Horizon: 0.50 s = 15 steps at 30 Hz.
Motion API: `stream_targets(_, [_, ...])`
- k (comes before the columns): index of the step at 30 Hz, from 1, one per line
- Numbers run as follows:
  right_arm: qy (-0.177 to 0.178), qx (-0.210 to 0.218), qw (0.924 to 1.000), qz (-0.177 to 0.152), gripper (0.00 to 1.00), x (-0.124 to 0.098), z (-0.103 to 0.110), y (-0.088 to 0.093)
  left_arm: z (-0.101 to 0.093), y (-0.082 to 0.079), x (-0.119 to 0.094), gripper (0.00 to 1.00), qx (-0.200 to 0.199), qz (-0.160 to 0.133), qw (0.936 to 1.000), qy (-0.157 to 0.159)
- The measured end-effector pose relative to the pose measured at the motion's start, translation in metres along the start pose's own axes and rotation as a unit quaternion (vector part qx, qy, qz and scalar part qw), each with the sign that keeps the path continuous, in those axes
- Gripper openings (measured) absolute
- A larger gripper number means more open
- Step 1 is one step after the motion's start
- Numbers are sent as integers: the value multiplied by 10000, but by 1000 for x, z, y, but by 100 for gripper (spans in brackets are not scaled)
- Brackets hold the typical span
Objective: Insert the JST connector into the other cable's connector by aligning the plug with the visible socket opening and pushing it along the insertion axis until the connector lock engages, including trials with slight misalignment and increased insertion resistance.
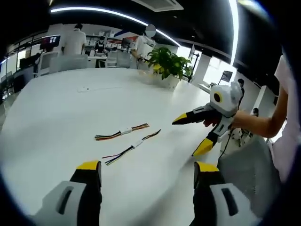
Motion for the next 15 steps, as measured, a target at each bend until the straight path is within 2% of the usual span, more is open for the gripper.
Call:
stream_targets(3, [209,190,9995,128,73,-5,-2,7,1,7,-3,78,159,105,9997,-137])
stream_targets(4, [410,328,9983,233,72,-9,-6,12,1,8,-4,78,157,106,9997,-159])
stream_targets(7, [570,474,9970,205,76,-14,-5,14,0,8,-5,78,-92,-2,9998,-168])
stream_targets(8, [606,496,9968,184,77,-16,-4,14,1,10,-5,78,-195,44,9995,-236])
stream_targets(10, [689,566,9958,209,78,-19,-3,16,4,18,-6,77,84,234,9989,-391])
stream_targets(12, [731,636,9950,259,78,-23,-1,18,4,24,-5,77,182,374,9981,-464])
stream_targets(15, [789,747,9937,278,78,-27,5,20,4,21,-5,76,-53,104,9990,-425])
Point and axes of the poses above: the point that each gripper's makers call its tool centre point, and the gripper's own axes: x roughly forward along the fingers, z roughly to its left, y roughly out of its underside, the point moved 1 cm from there along -x, roughly backward along the fingers, and after that the axes turned 10 degrees about -y, right-handed, at the moved point
